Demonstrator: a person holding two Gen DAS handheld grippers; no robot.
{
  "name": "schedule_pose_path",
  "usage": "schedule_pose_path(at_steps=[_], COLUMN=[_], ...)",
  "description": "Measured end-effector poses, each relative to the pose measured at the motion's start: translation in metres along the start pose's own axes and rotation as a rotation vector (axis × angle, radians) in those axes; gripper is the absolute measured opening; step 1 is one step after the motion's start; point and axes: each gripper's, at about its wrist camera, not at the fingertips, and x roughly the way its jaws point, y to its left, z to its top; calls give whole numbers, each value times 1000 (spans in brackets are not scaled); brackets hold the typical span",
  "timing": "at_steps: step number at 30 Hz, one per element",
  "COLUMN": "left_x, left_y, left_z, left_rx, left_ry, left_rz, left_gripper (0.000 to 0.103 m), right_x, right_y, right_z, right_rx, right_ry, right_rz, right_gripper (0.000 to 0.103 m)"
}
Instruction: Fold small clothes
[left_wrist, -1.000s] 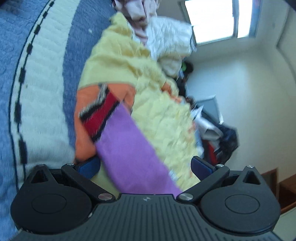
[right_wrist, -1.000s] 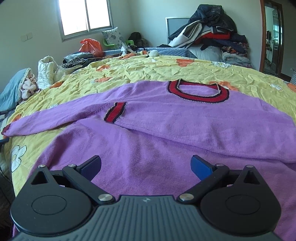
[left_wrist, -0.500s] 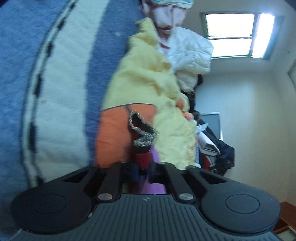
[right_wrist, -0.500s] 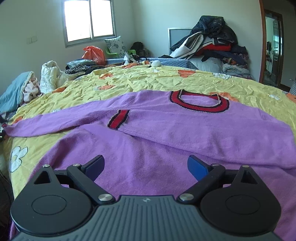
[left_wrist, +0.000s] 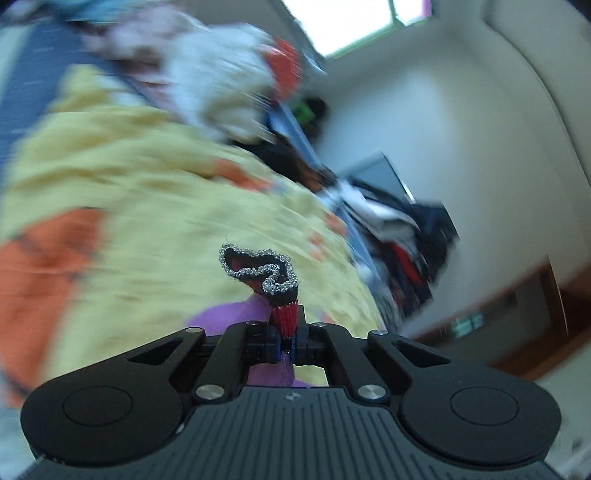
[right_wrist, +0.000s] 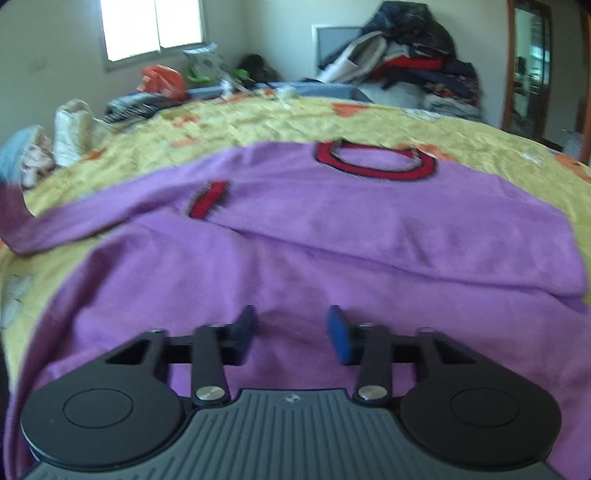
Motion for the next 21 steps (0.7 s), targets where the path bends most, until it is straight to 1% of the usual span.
schedule_pose_path(at_steps=[2,5,8,10,13,15,17,19,21], left_x=[21,65,108,134,166,181,197,212,226], left_y=[-38,-98,-156,-186,-221,-238,-254,-271,-287], left_z=[-17,-50,-96,-131,-181,-214,-245,-272,-298], left_rx=[70,172,283,348,411,475,519,570,615], left_ry=[50,149,246,300,368,384,405,415,442], left_rz=[-34,-87,-131,-147,-162,-158,-162,-170,-180], left_gripper=[3,3,3,3,3,3,3,3,3], right_x=[-5,-15,-21,-25,-33,-39,-45,-50,-55], right_y=[-2,-4,-10,-15,-27,-36,-43,-48,-53], right_z=[-2,-8,-14,-17,-22,-26,-29,-32,-34], right_rx=[1,-3,26,44,93,123,141,142,146], right_ry=[5,19,41,37,31,33,36,38,37], right_rz=[-13,-20,-17,-18,-8,-8,7,0,-15], right_gripper=[35,35,35,35,35,35,35,35,35])
